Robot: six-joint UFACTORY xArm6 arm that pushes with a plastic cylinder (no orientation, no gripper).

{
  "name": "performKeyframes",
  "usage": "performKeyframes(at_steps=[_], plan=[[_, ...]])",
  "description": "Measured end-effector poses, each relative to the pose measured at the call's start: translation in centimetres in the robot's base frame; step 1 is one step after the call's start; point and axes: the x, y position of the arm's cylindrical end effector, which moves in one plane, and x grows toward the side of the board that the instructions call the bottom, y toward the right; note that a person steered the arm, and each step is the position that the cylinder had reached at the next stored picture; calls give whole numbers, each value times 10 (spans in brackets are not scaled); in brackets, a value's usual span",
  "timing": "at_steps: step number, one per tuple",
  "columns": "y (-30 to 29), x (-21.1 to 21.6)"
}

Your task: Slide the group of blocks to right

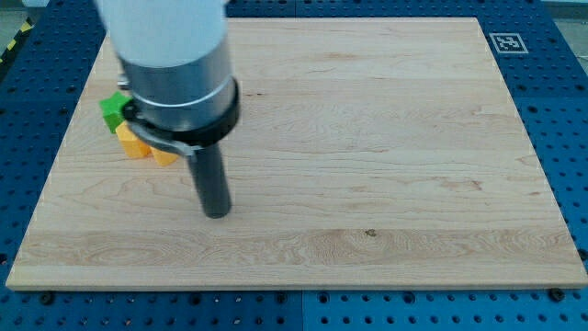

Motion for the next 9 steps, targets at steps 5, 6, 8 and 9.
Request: performKeyframes(at_steps=[5,6,8,9], plan=[[-179,-122],[-188,-141],[-169,-158],[-160,-143]])
